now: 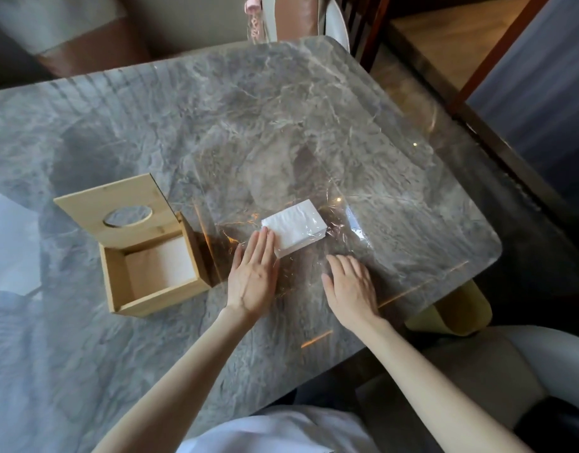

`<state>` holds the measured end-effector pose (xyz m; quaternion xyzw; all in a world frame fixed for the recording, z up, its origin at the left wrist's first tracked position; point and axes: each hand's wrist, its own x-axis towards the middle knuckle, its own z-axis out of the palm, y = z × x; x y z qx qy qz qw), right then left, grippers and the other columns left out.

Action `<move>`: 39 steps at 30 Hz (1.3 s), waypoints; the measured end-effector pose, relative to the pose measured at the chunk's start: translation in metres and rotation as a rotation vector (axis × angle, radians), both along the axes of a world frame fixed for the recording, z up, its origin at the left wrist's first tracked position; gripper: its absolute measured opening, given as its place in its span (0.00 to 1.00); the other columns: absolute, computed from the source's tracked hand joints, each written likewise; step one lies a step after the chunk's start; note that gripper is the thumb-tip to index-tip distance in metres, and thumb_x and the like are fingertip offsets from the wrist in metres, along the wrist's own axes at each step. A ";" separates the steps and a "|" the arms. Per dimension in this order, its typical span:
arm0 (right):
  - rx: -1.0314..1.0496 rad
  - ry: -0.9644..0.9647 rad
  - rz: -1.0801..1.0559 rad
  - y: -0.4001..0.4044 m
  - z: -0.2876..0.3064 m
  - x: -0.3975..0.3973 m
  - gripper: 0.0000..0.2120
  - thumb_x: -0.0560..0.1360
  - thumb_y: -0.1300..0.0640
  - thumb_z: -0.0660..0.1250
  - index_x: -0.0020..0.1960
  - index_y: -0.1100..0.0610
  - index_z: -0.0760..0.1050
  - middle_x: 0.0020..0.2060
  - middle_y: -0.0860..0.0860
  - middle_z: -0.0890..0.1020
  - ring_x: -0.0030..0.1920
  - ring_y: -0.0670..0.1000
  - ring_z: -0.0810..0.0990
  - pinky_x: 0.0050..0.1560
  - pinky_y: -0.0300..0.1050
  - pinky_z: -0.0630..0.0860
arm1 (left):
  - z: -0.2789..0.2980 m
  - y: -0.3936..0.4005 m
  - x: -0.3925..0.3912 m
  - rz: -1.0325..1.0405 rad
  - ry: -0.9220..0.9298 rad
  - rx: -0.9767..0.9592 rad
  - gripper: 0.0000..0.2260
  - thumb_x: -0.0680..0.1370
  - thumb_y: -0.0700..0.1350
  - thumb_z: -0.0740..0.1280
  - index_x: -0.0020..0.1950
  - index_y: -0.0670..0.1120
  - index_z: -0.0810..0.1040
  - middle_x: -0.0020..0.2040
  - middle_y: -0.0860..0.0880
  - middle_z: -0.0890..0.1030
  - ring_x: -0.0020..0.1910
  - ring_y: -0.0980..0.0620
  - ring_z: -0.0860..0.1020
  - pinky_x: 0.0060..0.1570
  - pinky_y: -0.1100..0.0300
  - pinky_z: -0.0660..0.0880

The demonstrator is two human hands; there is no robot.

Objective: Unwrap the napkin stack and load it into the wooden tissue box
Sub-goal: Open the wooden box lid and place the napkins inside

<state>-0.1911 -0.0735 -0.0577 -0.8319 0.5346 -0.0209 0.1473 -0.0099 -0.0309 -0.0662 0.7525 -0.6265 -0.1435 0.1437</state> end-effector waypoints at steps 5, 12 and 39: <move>0.085 -0.144 -0.097 -0.023 0.004 0.026 0.27 0.79 0.52 0.52 0.74 0.61 0.49 0.75 0.57 0.57 0.75 0.55 0.53 0.73 0.47 0.49 | 0.013 0.000 -0.002 0.026 0.049 -0.038 0.27 0.78 0.55 0.41 0.75 0.45 0.53 0.77 0.46 0.55 0.76 0.50 0.49 0.73 0.54 0.46; 0.245 -0.296 -0.315 -0.057 0.014 0.056 0.26 0.76 0.48 0.59 0.68 0.63 0.61 0.65 0.64 0.70 0.67 0.62 0.65 0.65 0.54 0.64 | 0.010 0.014 0.002 0.137 0.123 0.107 0.40 0.71 0.67 0.40 0.75 0.43 0.40 0.73 0.50 0.36 0.73 0.54 0.36 0.72 0.56 0.40; 1.142 -0.948 -0.653 -0.031 0.030 0.000 0.07 0.71 0.60 0.67 0.49 0.57 0.77 0.45 0.55 0.82 0.47 0.53 0.80 0.52 0.51 0.76 | 0.002 0.032 0.009 0.209 0.133 0.298 0.33 0.76 0.62 0.39 0.75 0.43 0.43 0.78 0.47 0.43 0.76 0.52 0.40 0.73 0.55 0.38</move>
